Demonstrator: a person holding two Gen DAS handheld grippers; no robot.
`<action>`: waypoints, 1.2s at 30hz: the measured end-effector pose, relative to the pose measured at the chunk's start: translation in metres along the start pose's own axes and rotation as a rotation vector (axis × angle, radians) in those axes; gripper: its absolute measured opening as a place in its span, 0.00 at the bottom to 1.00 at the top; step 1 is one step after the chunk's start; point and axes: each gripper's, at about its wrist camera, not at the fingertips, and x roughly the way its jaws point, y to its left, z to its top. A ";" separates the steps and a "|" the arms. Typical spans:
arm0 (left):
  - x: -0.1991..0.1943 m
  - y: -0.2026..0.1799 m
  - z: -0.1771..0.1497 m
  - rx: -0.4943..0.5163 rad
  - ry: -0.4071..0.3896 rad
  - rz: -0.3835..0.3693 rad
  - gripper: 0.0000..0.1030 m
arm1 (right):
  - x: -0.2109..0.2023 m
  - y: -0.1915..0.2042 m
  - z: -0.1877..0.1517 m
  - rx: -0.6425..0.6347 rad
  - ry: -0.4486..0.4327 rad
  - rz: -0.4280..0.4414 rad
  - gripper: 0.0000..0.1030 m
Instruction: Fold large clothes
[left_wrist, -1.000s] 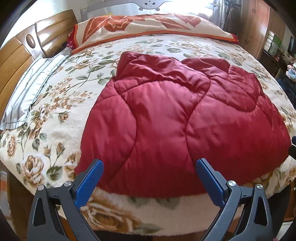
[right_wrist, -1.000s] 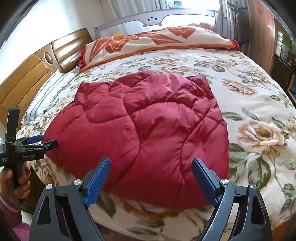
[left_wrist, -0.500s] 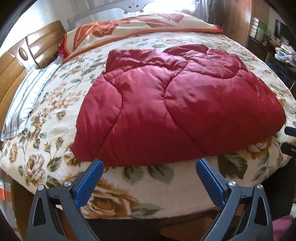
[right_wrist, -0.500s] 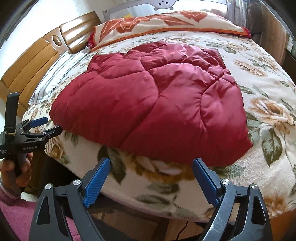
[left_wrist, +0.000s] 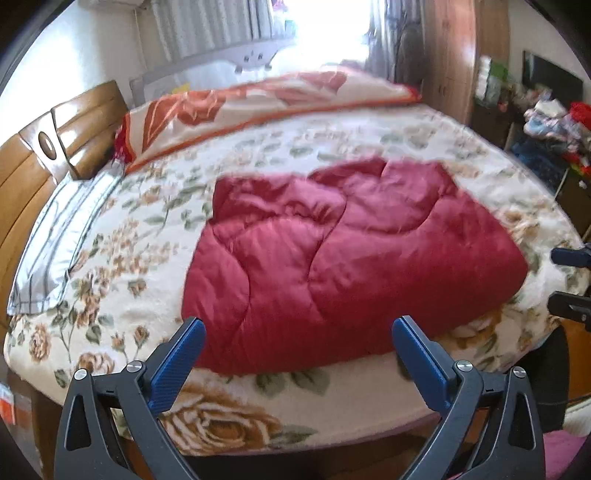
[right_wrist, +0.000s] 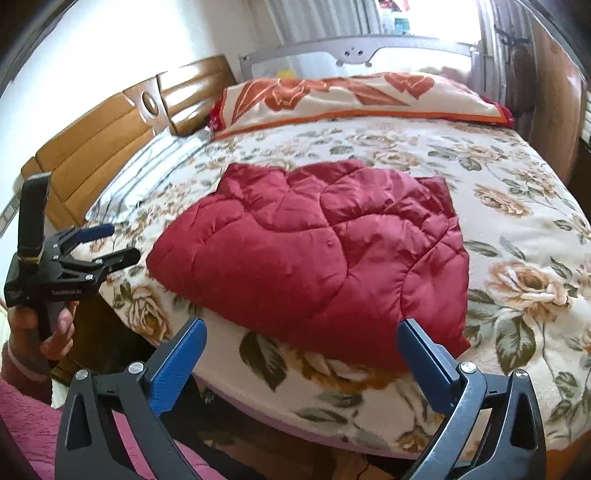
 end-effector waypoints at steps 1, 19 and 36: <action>0.009 -0.001 -0.003 -0.003 0.025 0.007 0.99 | 0.006 0.000 -0.001 -0.005 0.012 -0.006 1.00; 0.064 0.000 0.028 -0.124 0.079 0.072 0.99 | 0.077 -0.016 0.000 0.087 0.088 -0.077 1.00; 0.047 -0.025 0.022 -0.124 0.051 0.054 0.99 | 0.086 -0.015 0.012 0.105 0.010 -0.173 1.00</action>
